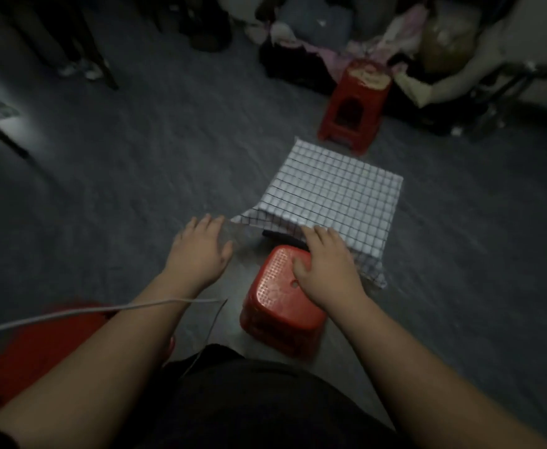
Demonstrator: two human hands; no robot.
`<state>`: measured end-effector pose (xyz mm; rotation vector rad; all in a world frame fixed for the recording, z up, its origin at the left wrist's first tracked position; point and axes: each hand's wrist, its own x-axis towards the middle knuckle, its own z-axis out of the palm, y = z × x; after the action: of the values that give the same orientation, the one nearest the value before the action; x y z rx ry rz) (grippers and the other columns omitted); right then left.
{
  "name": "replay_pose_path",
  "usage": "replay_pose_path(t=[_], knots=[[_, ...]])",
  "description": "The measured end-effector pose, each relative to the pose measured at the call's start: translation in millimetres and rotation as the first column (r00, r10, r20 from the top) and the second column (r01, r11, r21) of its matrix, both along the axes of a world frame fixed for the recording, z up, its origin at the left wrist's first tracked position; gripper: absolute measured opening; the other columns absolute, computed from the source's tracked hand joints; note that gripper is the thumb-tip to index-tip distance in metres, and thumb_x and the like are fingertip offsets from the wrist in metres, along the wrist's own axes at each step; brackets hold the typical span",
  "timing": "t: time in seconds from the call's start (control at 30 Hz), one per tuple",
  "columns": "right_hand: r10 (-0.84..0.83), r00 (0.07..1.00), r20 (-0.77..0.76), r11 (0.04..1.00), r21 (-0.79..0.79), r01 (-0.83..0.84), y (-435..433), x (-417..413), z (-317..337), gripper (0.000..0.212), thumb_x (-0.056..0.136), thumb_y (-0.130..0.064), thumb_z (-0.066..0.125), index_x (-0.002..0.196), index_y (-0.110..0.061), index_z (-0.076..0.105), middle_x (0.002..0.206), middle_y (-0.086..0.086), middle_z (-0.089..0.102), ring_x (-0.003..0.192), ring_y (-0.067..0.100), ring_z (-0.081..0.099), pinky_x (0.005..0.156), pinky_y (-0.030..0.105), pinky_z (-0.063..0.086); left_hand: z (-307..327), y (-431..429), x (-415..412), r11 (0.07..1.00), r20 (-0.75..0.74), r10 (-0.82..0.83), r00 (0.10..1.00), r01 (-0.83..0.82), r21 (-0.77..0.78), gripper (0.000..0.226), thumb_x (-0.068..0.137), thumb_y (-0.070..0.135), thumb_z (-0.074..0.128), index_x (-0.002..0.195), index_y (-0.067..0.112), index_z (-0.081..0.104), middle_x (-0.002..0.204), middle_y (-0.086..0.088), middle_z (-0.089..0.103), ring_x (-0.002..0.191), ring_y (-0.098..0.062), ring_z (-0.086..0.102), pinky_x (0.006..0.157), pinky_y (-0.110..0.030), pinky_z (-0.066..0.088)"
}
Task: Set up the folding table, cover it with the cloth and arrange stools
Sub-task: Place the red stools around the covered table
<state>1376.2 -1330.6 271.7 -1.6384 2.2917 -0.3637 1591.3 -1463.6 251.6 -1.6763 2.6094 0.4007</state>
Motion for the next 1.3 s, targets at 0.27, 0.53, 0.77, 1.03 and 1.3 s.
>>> replay_pose_path(t=[0.27,0.53,0.77,1.03,1.3], knots=[[0.322,0.947,-0.008,0.945,-0.064,-0.322,-70.8,95.5,38.8,0.069,0.09,-0.048,0.041,0.152,-0.019,0.033,0.154,0.007,0.038,0.145,0.026,0.028,0.119,0.047,0.027,34.4,-0.2,118.6,0.949,-0.053,0.313,0.948,-0.314,-0.017,0.068,0.094,0.056,0.04,0.151,0.019,0.037,0.157,-0.012,0.035,0.143,-0.036,0.033,0.116,-0.048,0.03],[0.562,0.827,-0.025,0.825,-0.06,-0.562,-134.7,253.0,42.1,0.068,0.096,-0.046,0.049,0.155,-0.021,0.028,0.16,0.007,0.03,0.15,0.027,0.019,0.122,0.045,0.022,31.0,1.7,278.6,0.823,-0.074,0.568,0.82,-0.567,0.029,0.065,0.096,0.051,0.046,0.153,0.023,0.03,0.16,-0.009,0.03,0.146,-0.032,0.028,0.118,-0.047,0.027],[0.725,0.688,0.017,0.688,-0.028,-0.725,-183.7,438.8,25.8,0.068,0.097,-0.045,0.05,0.155,-0.02,0.027,0.161,0.006,0.029,0.151,0.025,0.018,0.122,0.043,0.022,21.7,-3.4,451.3,0.686,-0.06,0.727,0.684,-0.724,0.075,0.065,0.097,0.049,0.046,0.153,0.022,0.03,0.159,-0.008,0.032,0.146,-0.032,0.028,0.118,-0.045,0.028],[0.758,0.647,0.084,0.646,0.048,-0.762,-223.2,556.4,-13.2,0.067,0.095,-0.043,0.051,0.154,-0.019,0.029,0.159,0.007,0.032,0.149,0.025,0.022,0.12,0.044,0.027,-12.0,-13.0,570.9,0.574,-0.038,0.816,0.576,-0.801,0.172,0.064,0.095,0.047,0.048,0.151,0.018,0.034,0.155,-0.009,0.037,0.142,-0.03,0.032,0.115,-0.047,0.031],[0.806,0.568,0.169,0.537,0.194,-0.821,-254.5,604.8,-130.9,0.069,0.089,-0.037,0.058,0.149,-0.012,0.038,0.153,0.014,0.04,0.142,0.031,0.034,0.115,0.043,0.03,-114.4,-14.5,598.4,0.447,-0.011,0.886,0.463,-0.85,0.277,0.059,0.094,0.043,0.049,0.146,0.018,0.039,0.148,-0.01,0.045,0.135,-0.031,0.04,0.111,-0.044,0.035]])
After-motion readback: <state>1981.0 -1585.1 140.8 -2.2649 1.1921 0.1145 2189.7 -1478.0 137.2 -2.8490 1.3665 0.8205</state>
